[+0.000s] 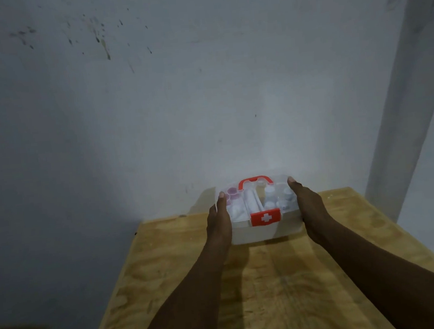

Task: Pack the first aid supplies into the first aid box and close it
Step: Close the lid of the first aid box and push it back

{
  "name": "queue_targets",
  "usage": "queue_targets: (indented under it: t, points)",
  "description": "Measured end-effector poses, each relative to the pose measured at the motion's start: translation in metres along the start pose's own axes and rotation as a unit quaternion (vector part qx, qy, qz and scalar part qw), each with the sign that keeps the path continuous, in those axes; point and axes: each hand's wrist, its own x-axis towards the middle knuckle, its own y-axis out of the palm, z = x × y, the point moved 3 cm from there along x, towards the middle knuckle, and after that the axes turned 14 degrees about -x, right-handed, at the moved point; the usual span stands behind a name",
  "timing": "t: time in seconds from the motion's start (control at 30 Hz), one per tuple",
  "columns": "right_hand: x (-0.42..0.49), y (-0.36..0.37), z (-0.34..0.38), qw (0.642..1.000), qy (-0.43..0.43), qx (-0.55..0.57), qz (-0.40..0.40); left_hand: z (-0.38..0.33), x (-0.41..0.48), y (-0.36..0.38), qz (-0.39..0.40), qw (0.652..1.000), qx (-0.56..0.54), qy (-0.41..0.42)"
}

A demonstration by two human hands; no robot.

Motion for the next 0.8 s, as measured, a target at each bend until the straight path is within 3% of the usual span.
queue_targets:
  t: [0.23,0.3,0.33,0.4,0.47,0.53,0.7,0.8]
  points:
    - [0.007,0.001,-0.021,0.998,0.000,-0.056,-0.006,0.020,0.021,-0.004,-0.035,0.997,0.070,-0.002]
    - [0.004,-0.002,-0.020,0.985,-0.040,-0.144,-0.091,0.011,0.007,-0.002,-0.077,0.985,0.142,0.065]
    - [-0.002,-0.007,-0.017,0.959,-0.091,-0.212,-0.164,0.005,-0.003,-0.002,-0.100,0.964,0.207,0.136]
    - [-0.019,-0.013,-0.008,0.870,-0.245,-0.336,-0.266,-0.007,-0.019,-0.001,-0.143,0.867,0.356,0.317]
    - [-0.031,-0.012,-0.005,0.802,-0.352,-0.402,-0.268,-0.015,-0.028,0.001,-0.118,0.779,0.438,0.434]
    - [-0.036,-0.007,-0.009,0.776,-0.391,-0.429,-0.247,-0.014,-0.029,0.003,-0.070,0.728,0.482,0.482]
    - [-0.041,0.004,-0.016,0.742,-0.400,-0.496,-0.207,-0.001,-0.031,0.004,-0.010,0.680,0.548,0.487]
    - [-0.036,0.009,-0.025,0.743,-0.391,-0.516,-0.171,0.012,-0.022,-0.001,0.026,0.694,0.548,0.467]
